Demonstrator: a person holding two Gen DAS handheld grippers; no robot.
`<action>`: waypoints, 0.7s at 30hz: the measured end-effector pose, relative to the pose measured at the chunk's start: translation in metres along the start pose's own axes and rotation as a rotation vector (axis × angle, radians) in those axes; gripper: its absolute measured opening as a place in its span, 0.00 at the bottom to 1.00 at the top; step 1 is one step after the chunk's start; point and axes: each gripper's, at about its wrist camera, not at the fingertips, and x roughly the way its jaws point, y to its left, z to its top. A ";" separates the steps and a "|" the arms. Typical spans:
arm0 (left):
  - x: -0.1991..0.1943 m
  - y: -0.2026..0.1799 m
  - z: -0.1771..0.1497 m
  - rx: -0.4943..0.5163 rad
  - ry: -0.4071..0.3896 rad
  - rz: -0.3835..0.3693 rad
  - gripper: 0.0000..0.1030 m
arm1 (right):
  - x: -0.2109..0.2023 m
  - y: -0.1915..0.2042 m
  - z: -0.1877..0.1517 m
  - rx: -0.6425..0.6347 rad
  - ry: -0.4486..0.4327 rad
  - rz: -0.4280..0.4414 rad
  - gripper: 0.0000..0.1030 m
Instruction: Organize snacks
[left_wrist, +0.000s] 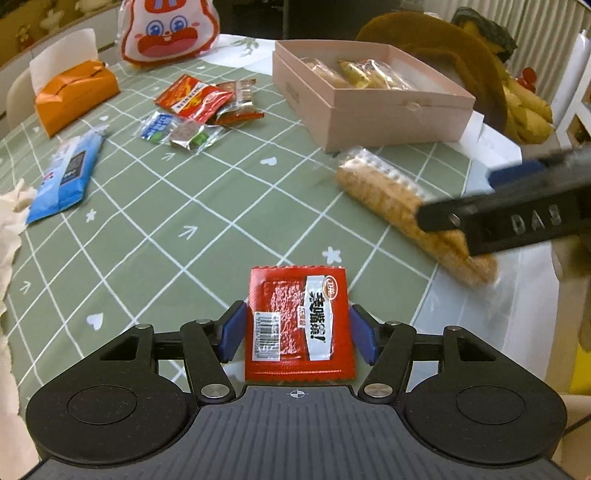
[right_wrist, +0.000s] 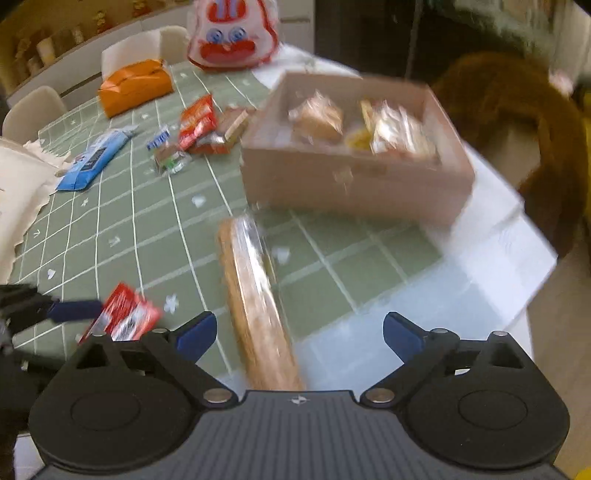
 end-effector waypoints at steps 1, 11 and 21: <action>0.000 -0.001 0.000 -0.002 0.003 0.007 0.65 | 0.002 0.002 0.002 -0.008 -0.007 0.026 0.94; 0.001 -0.009 -0.002 -0.036 -0.021 0.067 0.64 | 0.028 0.015 0.004 -0.105 0.094 0.056 0.33; -0.039 -0.021 0.072 -0.069 -0.154 -0.146 0.52 | -0.070 -0.045 0.032 0.000 -0.031 0.066 0.06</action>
